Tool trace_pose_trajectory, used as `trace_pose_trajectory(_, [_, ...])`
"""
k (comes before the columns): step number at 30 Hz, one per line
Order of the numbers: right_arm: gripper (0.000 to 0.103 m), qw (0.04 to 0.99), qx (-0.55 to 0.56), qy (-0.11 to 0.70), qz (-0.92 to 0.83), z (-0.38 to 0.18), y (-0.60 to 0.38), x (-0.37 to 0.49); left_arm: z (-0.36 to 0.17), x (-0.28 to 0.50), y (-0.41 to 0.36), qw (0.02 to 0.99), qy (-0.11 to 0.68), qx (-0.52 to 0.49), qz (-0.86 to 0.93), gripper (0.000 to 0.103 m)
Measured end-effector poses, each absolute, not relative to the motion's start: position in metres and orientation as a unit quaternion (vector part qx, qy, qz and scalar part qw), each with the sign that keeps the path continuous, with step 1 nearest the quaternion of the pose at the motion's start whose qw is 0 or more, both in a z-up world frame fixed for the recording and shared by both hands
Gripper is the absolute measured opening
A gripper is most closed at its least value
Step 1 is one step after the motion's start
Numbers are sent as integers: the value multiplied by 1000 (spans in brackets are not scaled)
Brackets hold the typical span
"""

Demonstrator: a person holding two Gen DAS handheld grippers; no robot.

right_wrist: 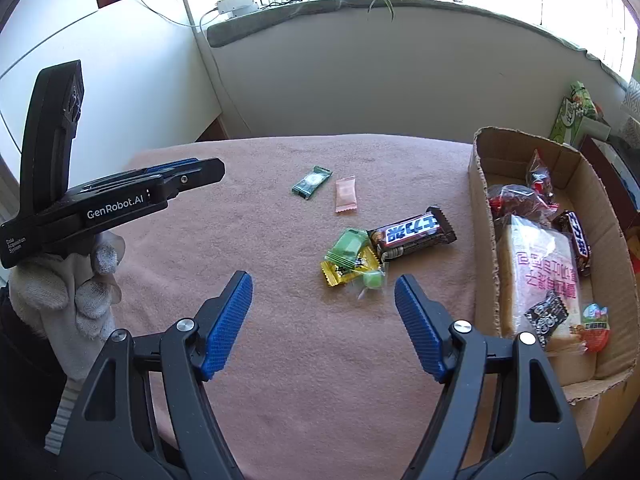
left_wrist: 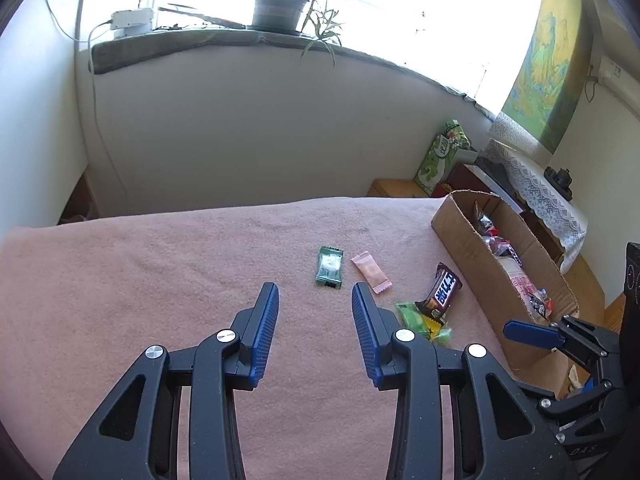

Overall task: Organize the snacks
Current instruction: 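Move both grippers back over the green candy packets on the table, then close the right gripper on the light green packet while the left grasps the dark green mint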

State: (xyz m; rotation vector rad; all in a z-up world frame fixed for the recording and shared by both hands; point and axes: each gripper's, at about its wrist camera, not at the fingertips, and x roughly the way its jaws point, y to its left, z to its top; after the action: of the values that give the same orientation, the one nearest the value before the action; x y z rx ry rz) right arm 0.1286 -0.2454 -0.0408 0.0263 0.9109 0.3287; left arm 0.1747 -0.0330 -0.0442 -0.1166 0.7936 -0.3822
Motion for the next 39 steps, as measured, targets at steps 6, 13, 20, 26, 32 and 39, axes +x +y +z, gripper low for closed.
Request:
trace_pose_trajectory(6, [70,880,34,451,142,-62,-235,153,-54,193,-40,897,392,-55,-197,37])
trace_pose_trajectory(13, [52,872,55,472,114,-83,-233,181,-68,215,-60,886,405,-35,-221,36])
trace_pose_trajectory(20, [46,870,59,479,97,-99,-232,197,-83,231,-76,876,423,-18,-230,36])
trace_pose_trajectory(26, [40,872,54,479,87,-108,-232,206,-96,239,-86,872,432,4,-230,36])
trace_pose_trajectory(32, [38,873,35,479,86,-110,-227,211,-106,247,-95,868,438,20,-233,36])
trace_pose_trajectory(39, [25,873,34,479,87,-111,-229,210,-109,255,-101,872,435,38,-223,27])
